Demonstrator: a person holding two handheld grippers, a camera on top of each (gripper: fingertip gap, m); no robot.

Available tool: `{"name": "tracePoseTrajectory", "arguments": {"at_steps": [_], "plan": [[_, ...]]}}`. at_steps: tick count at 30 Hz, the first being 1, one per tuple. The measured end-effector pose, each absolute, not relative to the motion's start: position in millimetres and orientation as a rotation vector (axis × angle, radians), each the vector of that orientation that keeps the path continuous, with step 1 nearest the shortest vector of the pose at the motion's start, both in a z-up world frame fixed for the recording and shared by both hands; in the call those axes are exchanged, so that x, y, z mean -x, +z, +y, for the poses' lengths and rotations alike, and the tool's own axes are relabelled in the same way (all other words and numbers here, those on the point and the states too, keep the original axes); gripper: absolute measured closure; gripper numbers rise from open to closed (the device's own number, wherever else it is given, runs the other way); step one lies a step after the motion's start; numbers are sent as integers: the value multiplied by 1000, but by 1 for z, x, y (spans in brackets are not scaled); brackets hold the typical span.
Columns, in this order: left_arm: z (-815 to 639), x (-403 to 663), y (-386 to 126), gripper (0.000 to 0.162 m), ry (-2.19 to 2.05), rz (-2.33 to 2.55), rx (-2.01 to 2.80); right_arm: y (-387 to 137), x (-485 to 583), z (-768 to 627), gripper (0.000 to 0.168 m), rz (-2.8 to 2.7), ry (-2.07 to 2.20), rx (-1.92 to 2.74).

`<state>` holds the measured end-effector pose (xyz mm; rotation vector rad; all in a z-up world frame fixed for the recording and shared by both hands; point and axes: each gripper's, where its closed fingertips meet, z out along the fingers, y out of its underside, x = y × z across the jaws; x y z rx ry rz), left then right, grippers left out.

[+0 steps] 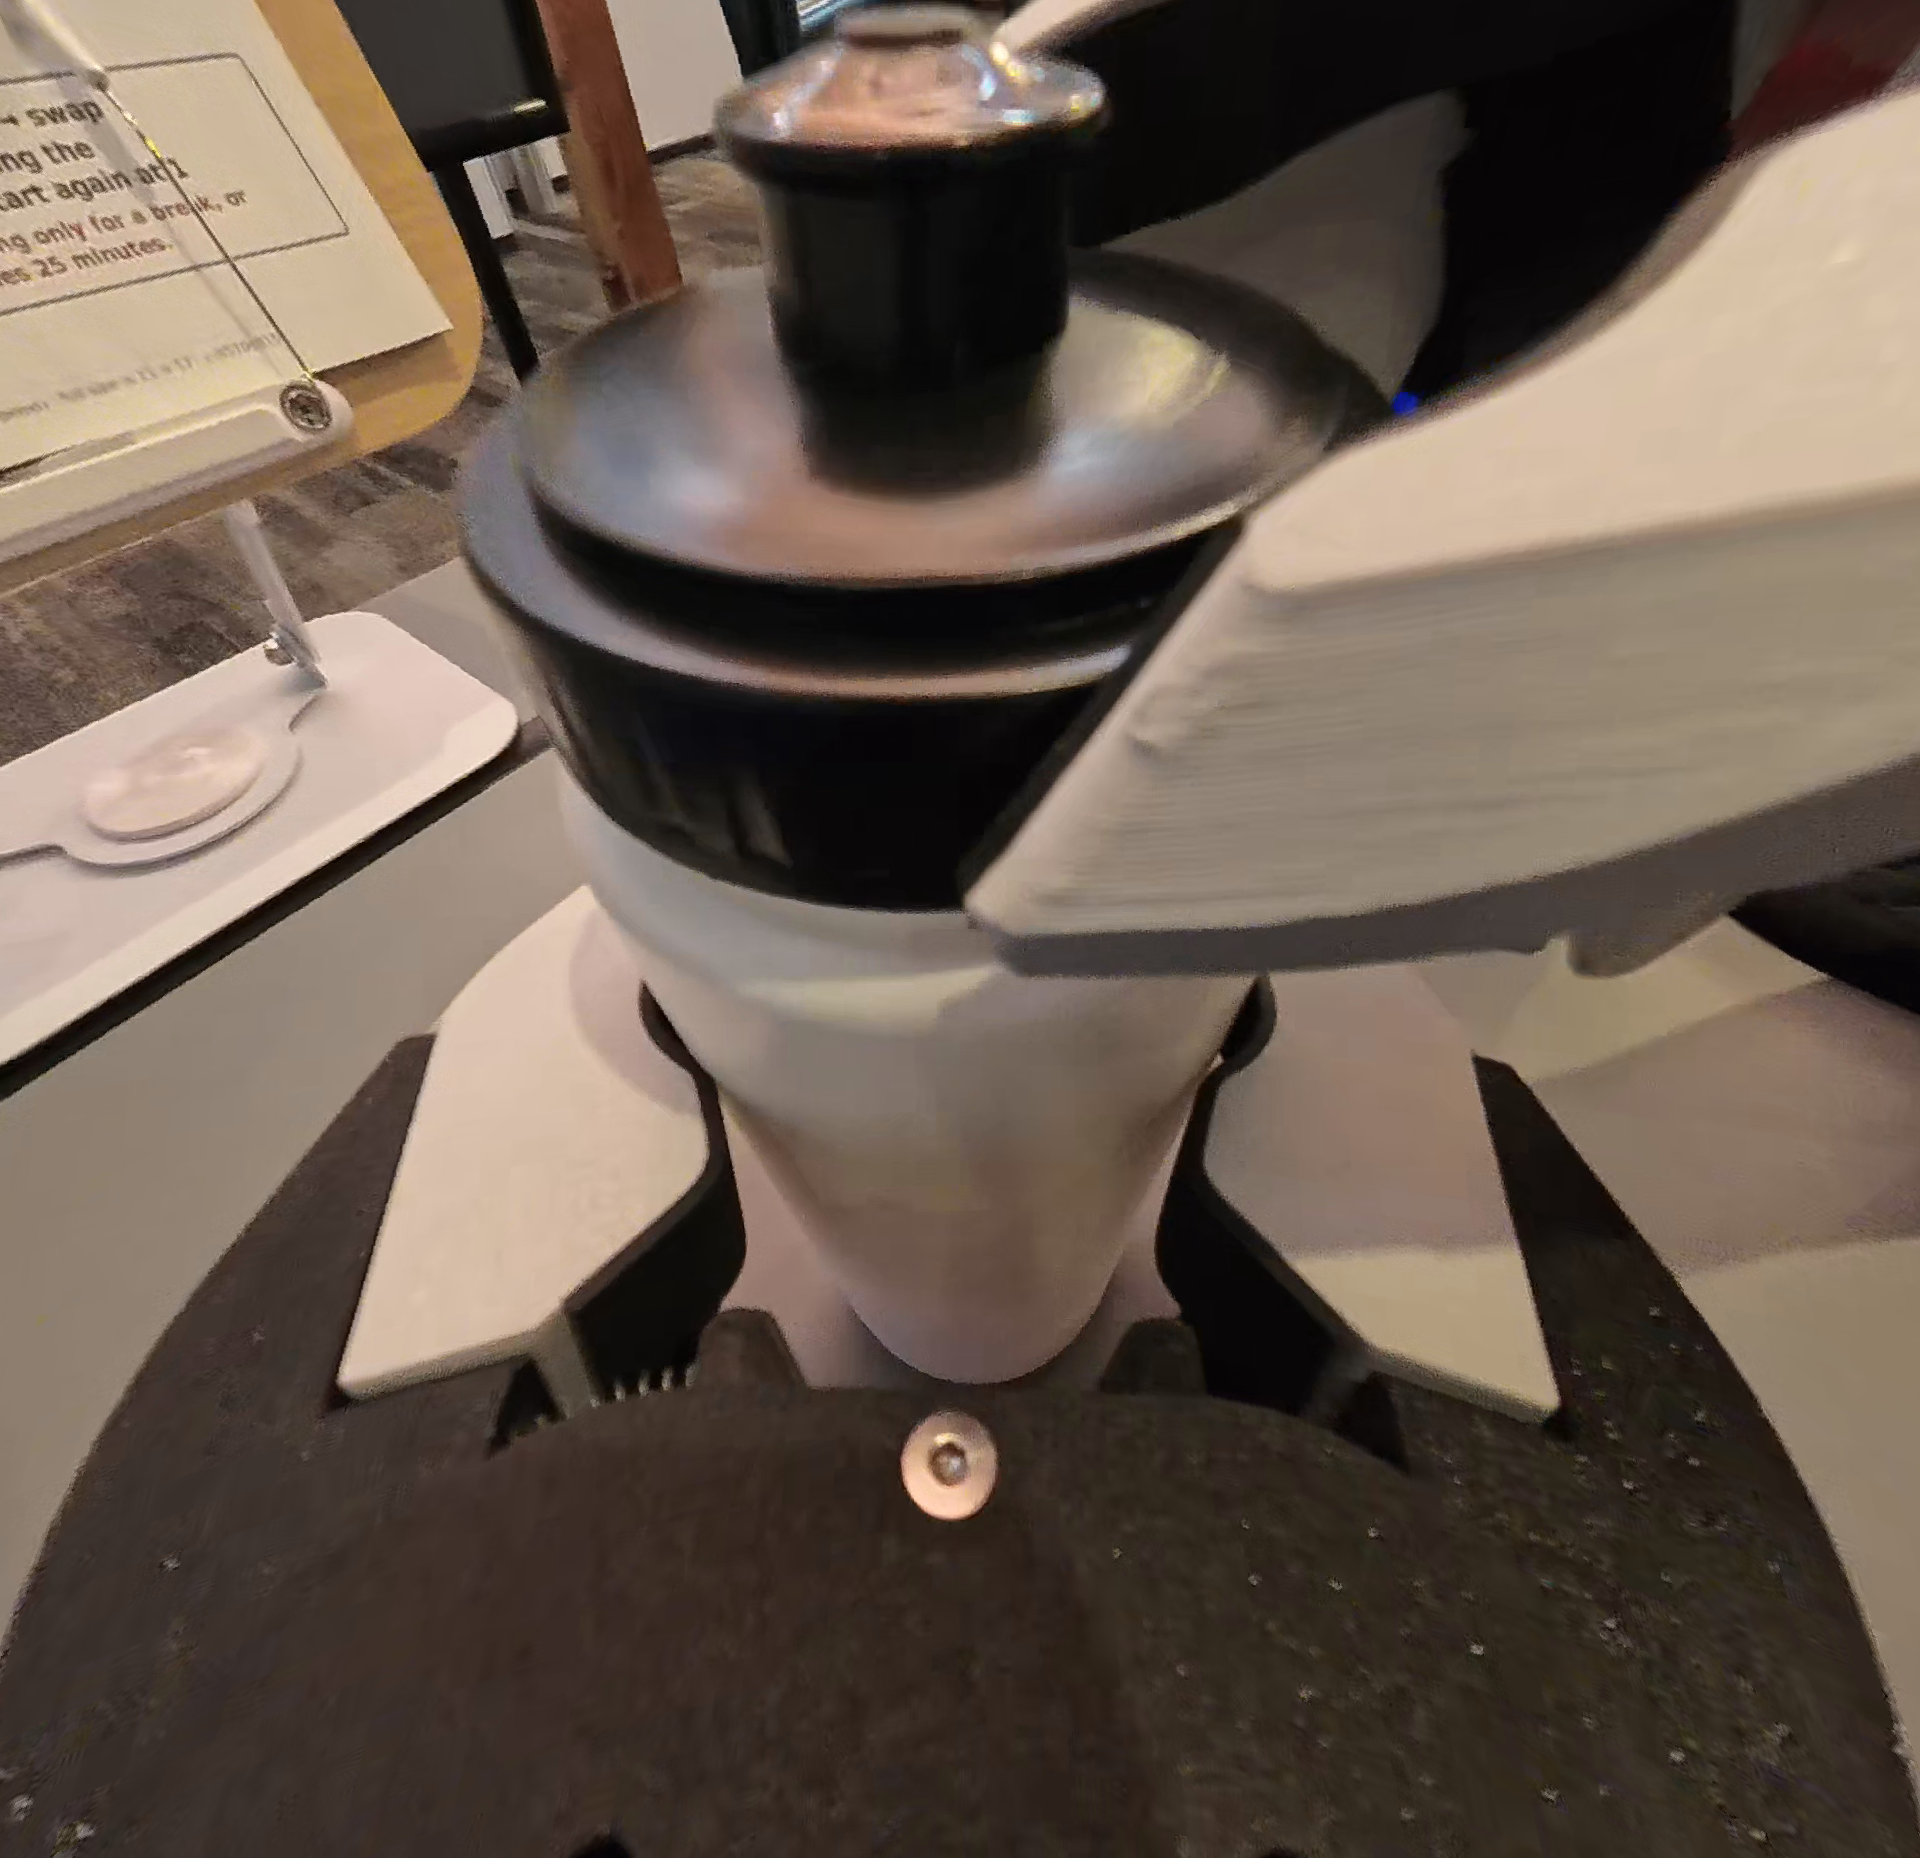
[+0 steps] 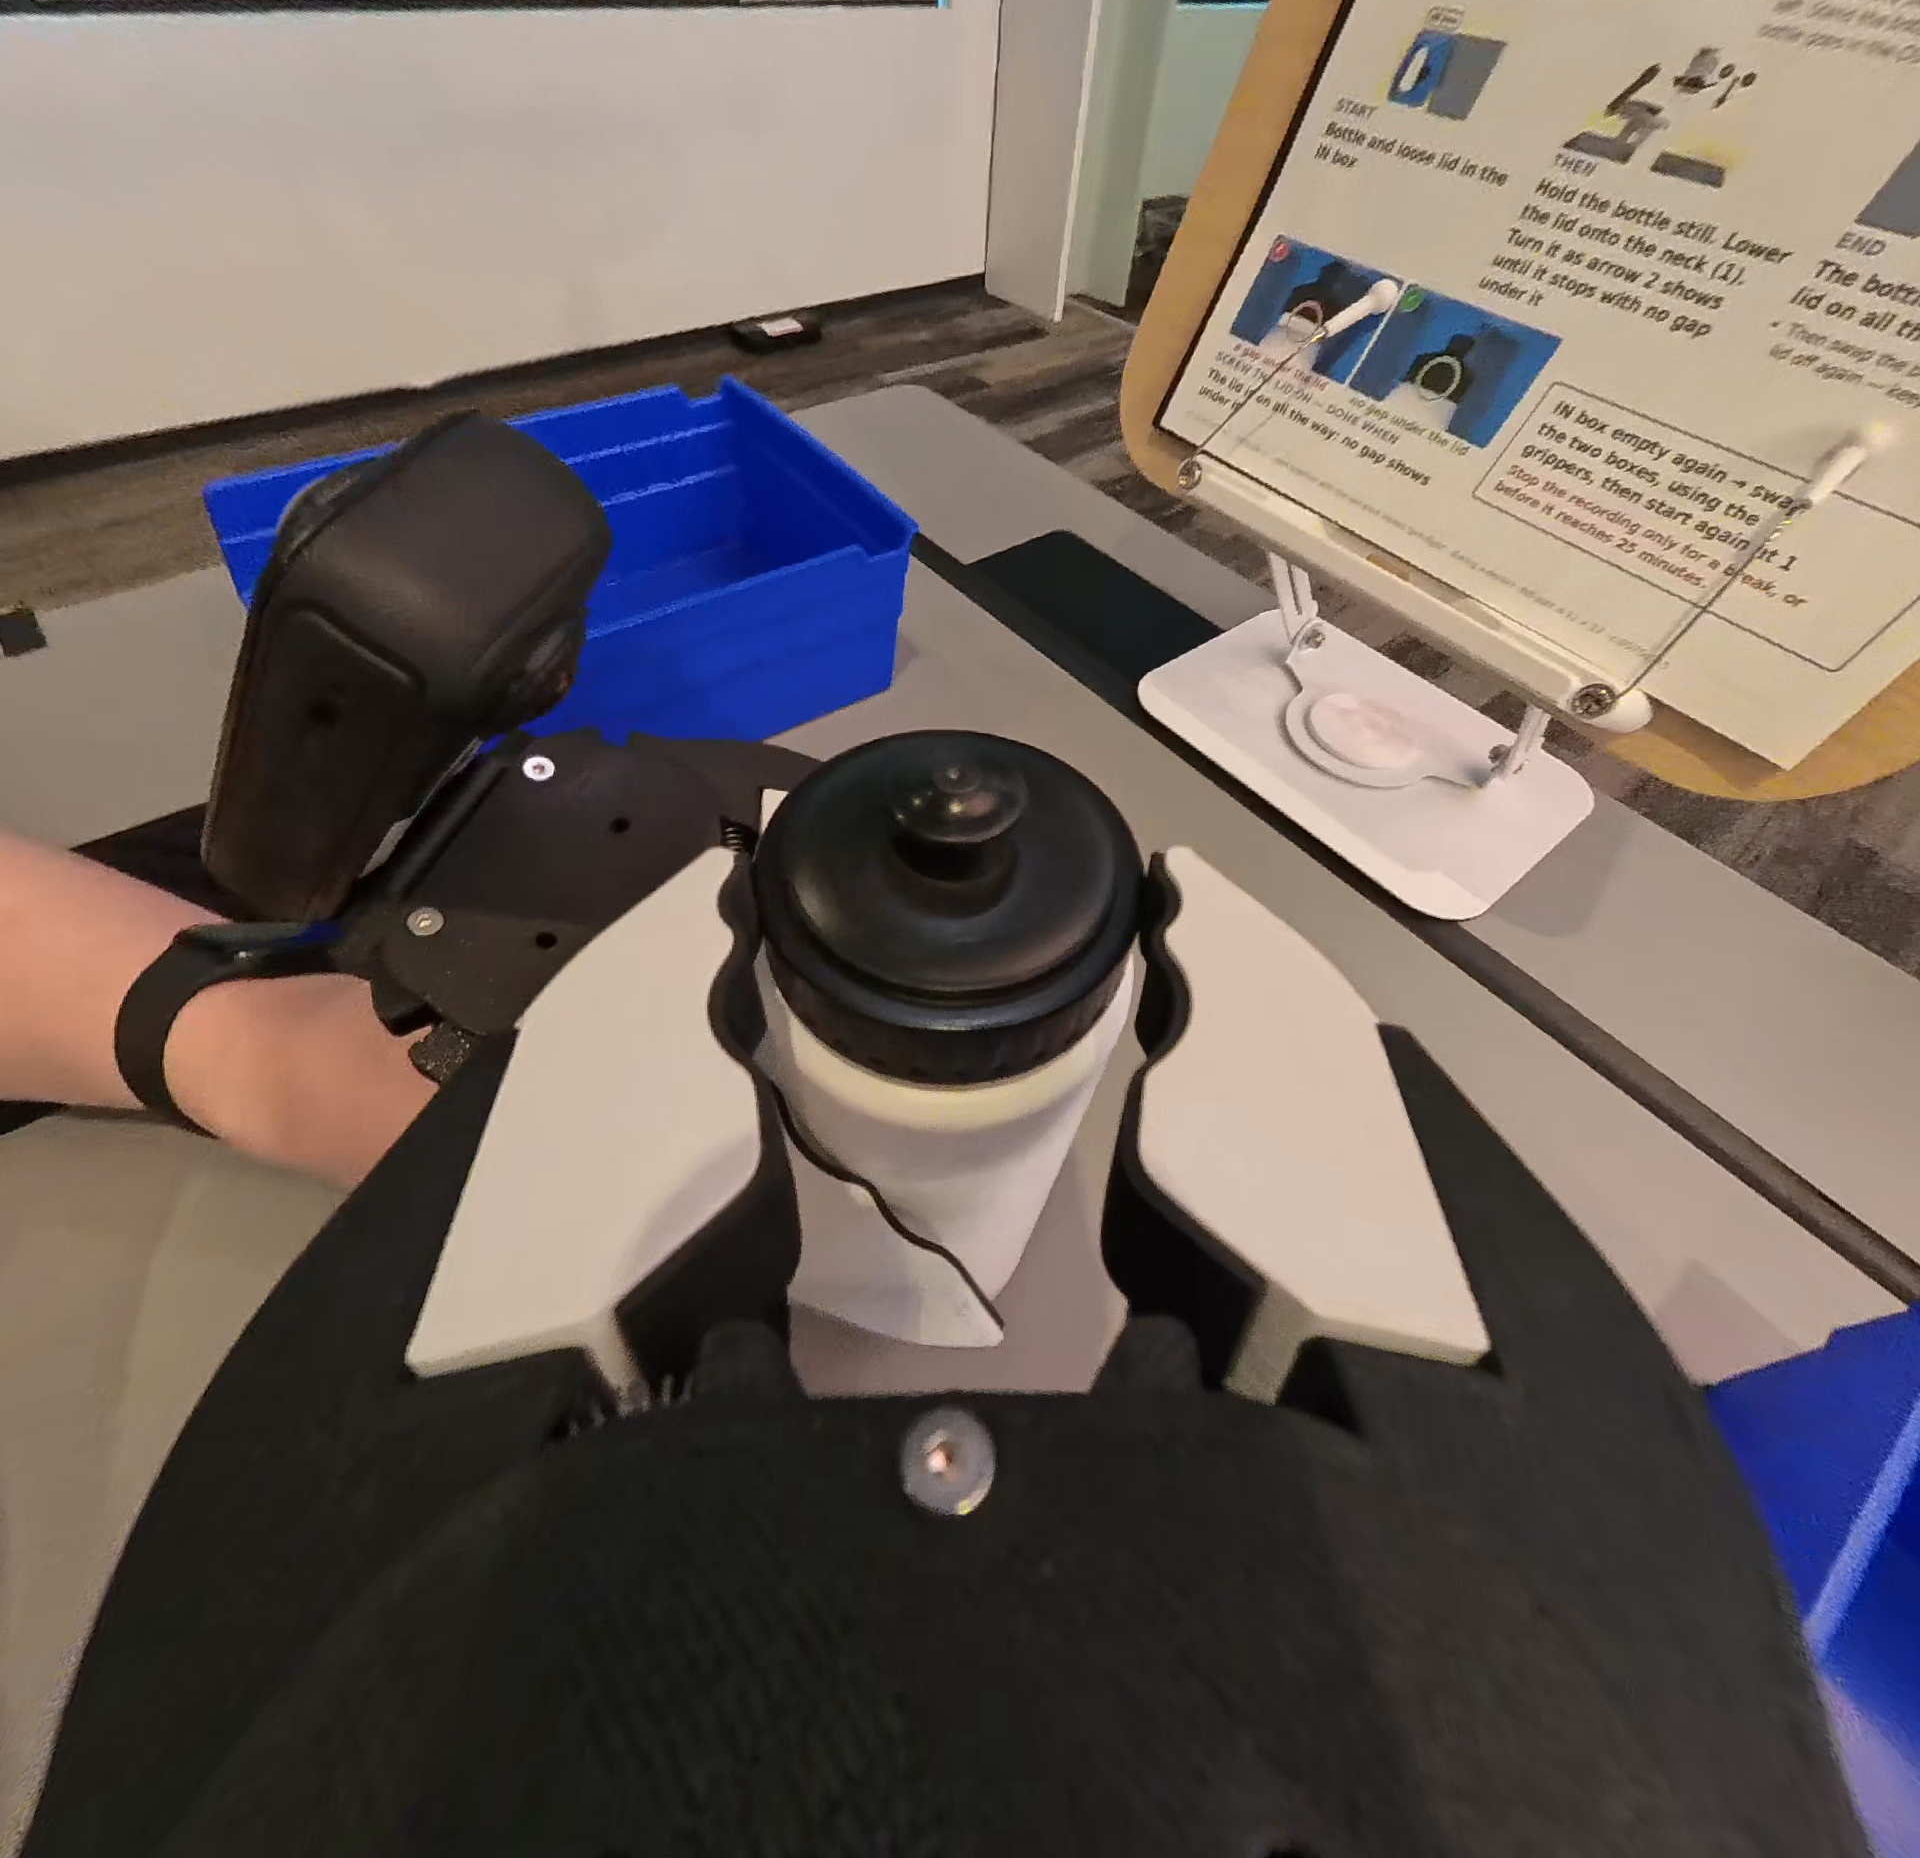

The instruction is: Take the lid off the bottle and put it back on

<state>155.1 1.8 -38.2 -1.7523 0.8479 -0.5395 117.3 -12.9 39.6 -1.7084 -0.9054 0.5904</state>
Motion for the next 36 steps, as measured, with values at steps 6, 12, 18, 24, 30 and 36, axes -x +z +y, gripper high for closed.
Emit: {"name": "tracePoseTrajectory", "arguments": {"at_steps": [6,12,18,24,30,36], "plan": [[-20,-167,-39,61,-708,1091,1662,36,-122,-32,88,-1264,807,1603],[-30,-172,-40,61,-763,1171,1629,36,-124,-39,94,-1326,921,1545],[-5,-157,-40,61,-620,958,1749,36,-114,-16,94,-993,720,1687],[2,-153,-40,61,-588,899,1766,35,-111,-11,94,-951,643,1660],[-35,-172,-41,61,-797,1215,1629,25,-113,-42,89,-1346,924,1534],[-28,-168,-41,61,-770,1159,1669,27,-107,-30,89,-1241,846,1556]]}}
